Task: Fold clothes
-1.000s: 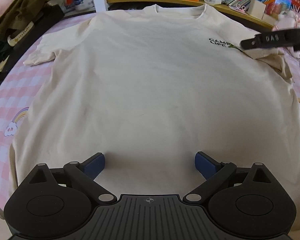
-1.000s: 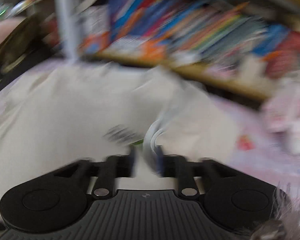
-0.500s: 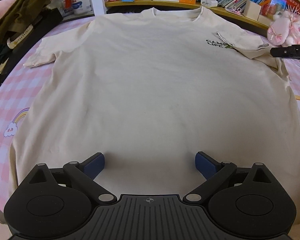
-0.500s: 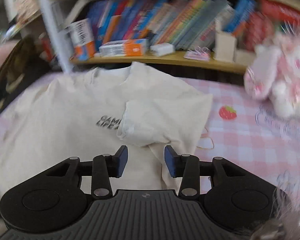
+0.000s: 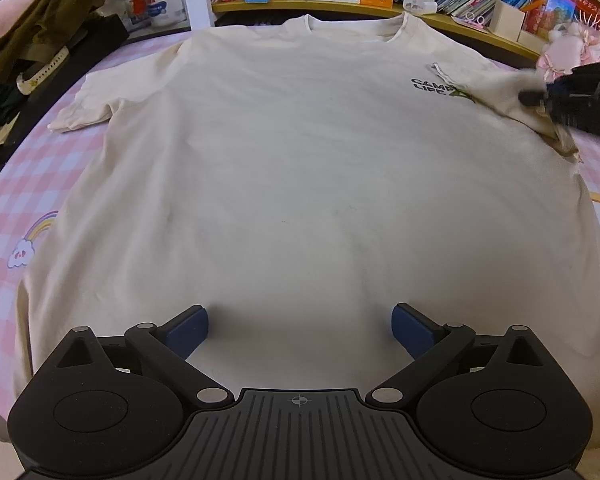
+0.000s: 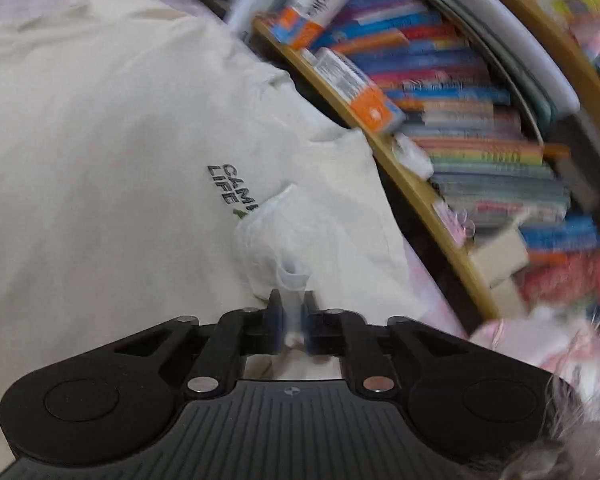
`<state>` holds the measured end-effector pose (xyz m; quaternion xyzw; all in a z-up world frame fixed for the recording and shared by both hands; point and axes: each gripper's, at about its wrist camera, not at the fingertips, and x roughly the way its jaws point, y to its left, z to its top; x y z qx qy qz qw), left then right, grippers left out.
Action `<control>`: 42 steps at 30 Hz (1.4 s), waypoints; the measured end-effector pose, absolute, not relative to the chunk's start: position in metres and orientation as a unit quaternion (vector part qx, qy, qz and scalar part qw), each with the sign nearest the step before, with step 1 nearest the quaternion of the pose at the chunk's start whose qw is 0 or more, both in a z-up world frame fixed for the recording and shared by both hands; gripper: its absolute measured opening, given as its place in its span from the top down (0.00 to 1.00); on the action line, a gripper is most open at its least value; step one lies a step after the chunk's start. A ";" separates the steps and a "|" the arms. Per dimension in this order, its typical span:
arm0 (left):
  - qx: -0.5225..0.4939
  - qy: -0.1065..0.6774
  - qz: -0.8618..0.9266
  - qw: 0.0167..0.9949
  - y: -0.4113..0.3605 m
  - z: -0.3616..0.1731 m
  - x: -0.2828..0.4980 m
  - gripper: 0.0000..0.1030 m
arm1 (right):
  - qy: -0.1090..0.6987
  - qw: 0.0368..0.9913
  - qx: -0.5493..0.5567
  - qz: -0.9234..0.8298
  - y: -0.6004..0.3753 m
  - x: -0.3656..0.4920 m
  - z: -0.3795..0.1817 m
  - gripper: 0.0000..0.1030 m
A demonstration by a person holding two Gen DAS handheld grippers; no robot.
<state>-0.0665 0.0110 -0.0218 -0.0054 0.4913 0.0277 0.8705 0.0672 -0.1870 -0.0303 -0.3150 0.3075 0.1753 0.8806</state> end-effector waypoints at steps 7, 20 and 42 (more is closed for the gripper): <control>-0.004 0.491 0.025 0.871 0.009 -0.023 -0.067 0.00 | 0.420 0.877 -0.056 0.228 -0.188 0.059 -0.032 0.57; 0.002 0.487 0.016 0.873 0.009 -0.022 -0.066 0.00 | 0.385 0.898 0.067 0.205 -0.241 0.033 -0.003 0.58; -0.015 0.498 0.026 0.867 0.029 -0.019 -0.075 0.00 | 0.347 0.930 -0.040 0.114 -0.145 0.156 -0.031 0.88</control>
